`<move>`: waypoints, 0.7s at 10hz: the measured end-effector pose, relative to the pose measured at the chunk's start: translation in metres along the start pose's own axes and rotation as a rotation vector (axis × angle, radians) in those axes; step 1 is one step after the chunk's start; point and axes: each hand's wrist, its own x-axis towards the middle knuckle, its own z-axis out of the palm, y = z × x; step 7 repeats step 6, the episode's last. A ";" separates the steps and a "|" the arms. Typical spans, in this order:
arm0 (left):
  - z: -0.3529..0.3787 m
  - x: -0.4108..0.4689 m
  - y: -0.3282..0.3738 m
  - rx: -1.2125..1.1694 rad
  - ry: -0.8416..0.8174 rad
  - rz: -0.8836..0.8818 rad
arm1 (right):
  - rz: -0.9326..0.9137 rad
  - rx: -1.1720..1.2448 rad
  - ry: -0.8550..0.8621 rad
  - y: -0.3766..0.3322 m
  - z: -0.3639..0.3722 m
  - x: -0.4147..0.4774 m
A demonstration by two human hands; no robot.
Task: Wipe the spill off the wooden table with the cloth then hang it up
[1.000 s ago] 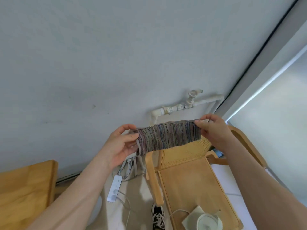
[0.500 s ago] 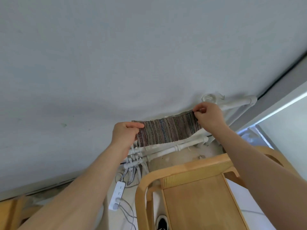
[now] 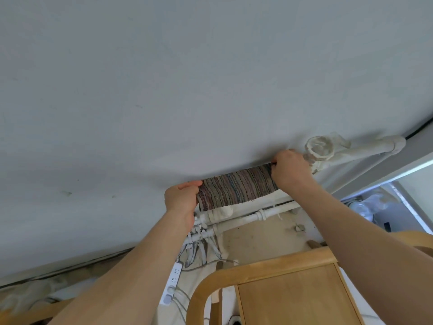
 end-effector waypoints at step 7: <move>-0.020 -0.059 -0.012 0.804 -0.301 0.593 | -0.155 -0.072 0.016 -0.010 0.012 -0.049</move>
